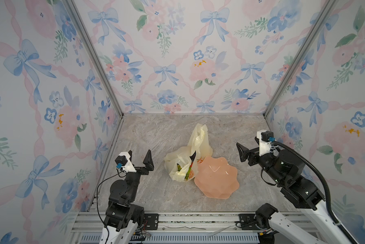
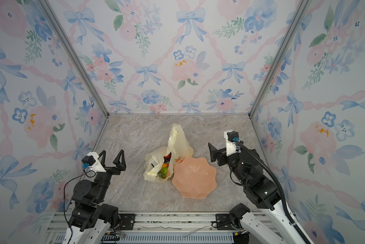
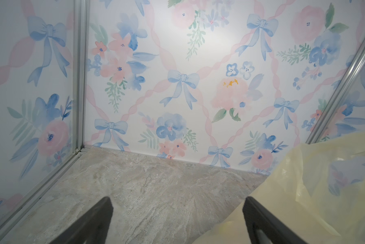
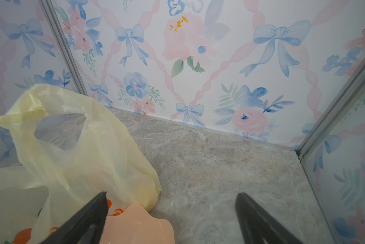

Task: Place the fruits into the plastic bag
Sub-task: Reset both arms

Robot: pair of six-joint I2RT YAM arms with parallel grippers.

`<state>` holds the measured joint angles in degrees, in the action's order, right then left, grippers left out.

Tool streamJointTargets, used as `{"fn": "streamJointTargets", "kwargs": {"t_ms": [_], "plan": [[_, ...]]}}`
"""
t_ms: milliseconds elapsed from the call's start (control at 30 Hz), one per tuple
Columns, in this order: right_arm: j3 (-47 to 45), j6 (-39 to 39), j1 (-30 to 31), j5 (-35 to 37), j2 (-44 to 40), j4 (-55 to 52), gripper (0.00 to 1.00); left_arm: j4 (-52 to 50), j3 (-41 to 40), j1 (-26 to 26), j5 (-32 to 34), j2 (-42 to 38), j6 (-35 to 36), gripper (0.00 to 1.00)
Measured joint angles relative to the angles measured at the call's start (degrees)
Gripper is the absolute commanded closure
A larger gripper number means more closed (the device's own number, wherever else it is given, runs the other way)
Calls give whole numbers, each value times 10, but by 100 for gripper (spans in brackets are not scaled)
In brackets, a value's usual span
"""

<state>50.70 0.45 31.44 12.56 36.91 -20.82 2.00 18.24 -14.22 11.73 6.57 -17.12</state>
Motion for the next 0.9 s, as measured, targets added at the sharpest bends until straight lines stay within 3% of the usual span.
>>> {"fn": "streamJointTargets", "kwargs": {"t_ms": [267, 467, 900], "plan": [[-116, -75, -19, 47, -30, 57, 4, 40, -35, 0, 66, -13, 23, 2], [-224, -77, -63, 78, -24, 159, 4, 61, -72, 0, 105, -5, 43, 2], [-342, -74, -133, 88, 182, 477, 4, 116, -125, 0, 176, 41, 69, 2]]}}
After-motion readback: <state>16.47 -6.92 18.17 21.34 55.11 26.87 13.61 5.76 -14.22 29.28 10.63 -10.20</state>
